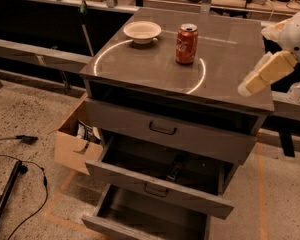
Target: Place coke can into bottom drawer
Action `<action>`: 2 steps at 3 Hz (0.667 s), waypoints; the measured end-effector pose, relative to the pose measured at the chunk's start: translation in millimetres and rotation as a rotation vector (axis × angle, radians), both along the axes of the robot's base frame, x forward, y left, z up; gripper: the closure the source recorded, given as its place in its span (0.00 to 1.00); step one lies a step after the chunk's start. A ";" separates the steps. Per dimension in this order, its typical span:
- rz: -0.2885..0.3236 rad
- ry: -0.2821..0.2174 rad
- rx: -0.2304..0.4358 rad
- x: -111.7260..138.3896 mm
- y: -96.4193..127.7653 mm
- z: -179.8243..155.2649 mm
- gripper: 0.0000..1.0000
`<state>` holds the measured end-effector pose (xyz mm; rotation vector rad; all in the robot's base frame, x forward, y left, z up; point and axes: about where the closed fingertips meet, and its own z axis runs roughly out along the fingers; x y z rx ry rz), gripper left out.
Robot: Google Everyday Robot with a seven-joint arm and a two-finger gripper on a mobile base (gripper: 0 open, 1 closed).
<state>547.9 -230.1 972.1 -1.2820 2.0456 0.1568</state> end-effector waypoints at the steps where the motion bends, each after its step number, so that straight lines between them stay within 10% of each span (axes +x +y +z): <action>1: -0.074 -0.043 0.176 47.7 5.6 -10.3 0.00; 2: -0.098 -0.071 0.210 62.4 6.2 -10.6 0.00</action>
Offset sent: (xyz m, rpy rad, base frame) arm 0.0477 0.0056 -0.0103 0.1757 -0.0435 -0.0744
